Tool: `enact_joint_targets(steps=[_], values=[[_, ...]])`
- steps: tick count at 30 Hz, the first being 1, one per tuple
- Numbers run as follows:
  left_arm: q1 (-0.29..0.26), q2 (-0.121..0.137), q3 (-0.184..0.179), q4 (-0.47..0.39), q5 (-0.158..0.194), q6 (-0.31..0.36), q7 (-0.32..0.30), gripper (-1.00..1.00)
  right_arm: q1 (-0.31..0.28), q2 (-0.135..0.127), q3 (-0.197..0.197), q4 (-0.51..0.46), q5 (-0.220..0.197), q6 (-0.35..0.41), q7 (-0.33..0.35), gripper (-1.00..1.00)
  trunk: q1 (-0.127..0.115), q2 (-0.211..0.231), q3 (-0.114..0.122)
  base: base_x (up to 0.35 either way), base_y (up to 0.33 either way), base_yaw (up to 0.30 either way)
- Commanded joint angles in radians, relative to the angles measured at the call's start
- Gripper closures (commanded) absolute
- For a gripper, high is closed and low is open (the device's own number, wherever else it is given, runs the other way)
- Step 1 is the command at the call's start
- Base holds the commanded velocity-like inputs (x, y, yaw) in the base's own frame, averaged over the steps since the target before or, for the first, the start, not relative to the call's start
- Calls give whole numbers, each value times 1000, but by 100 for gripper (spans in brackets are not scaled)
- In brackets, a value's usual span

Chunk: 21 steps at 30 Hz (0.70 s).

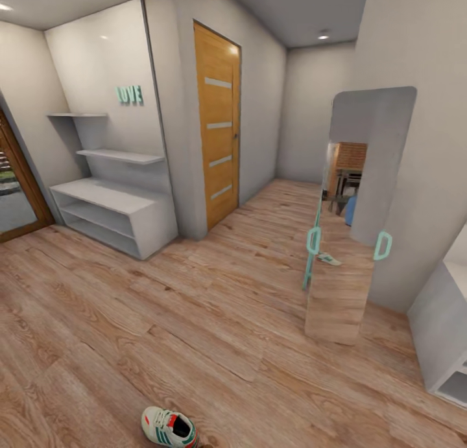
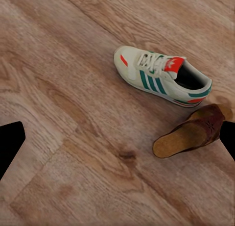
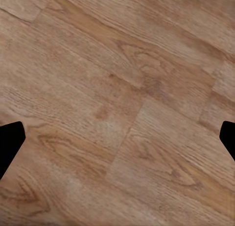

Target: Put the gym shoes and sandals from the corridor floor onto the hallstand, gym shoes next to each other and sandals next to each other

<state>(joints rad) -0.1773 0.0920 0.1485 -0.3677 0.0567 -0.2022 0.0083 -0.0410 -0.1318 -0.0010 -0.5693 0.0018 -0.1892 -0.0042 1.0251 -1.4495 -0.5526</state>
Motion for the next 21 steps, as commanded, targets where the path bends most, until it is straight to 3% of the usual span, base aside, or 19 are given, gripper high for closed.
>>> enact_joint_targets(steps=[1,21], values=[[-1,0,-1,1,6,-3,1,-100,0,0,0,0,0,-3,0,-100,0,0,-1,0,234,1],[-1,0,-1,1,5,-6,1,-100,0,0,-2,0,0,-3,0,-100,0,0,-1,0,36,0]])
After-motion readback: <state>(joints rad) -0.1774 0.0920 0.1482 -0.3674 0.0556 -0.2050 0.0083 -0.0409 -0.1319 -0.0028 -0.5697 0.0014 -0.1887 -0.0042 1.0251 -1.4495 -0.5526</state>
